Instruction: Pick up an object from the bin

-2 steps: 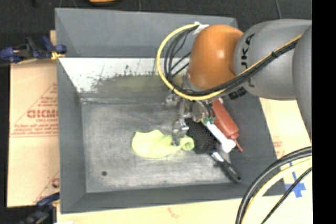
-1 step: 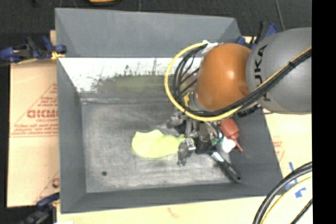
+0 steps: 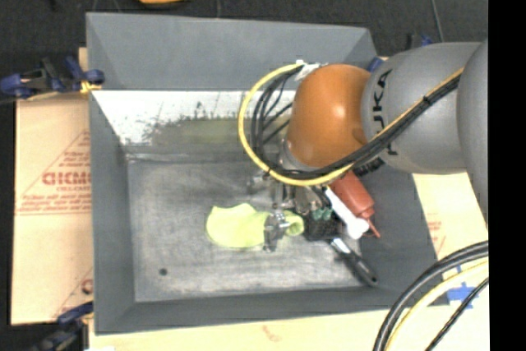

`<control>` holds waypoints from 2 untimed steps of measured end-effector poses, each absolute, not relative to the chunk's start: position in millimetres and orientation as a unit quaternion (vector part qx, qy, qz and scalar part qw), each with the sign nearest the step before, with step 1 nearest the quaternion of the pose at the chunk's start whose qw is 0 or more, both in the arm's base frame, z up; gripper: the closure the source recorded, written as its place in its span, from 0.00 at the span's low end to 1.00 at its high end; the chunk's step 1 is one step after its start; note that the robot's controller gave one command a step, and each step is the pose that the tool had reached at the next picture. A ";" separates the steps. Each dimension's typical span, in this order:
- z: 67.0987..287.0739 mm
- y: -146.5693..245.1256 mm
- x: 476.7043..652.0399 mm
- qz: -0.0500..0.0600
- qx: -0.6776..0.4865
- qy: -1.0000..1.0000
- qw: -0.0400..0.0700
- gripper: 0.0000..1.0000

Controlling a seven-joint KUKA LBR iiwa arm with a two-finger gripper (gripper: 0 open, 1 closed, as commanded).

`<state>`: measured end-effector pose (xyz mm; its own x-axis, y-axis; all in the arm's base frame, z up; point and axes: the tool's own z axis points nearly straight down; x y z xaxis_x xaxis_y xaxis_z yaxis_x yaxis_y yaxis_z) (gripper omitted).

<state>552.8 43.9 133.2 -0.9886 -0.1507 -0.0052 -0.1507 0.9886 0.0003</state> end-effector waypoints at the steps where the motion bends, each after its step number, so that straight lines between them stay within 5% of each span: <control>1: 72.0 44.0 534.9 0.001 -0.064 0.998 0.003 0.00; 2: 73.9 56.0 544.9 -0.001 -0.079 0.997 0.002 1.00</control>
Offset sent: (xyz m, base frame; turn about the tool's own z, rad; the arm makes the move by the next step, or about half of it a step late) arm -0.0107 0.0137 -0.0632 -0.0091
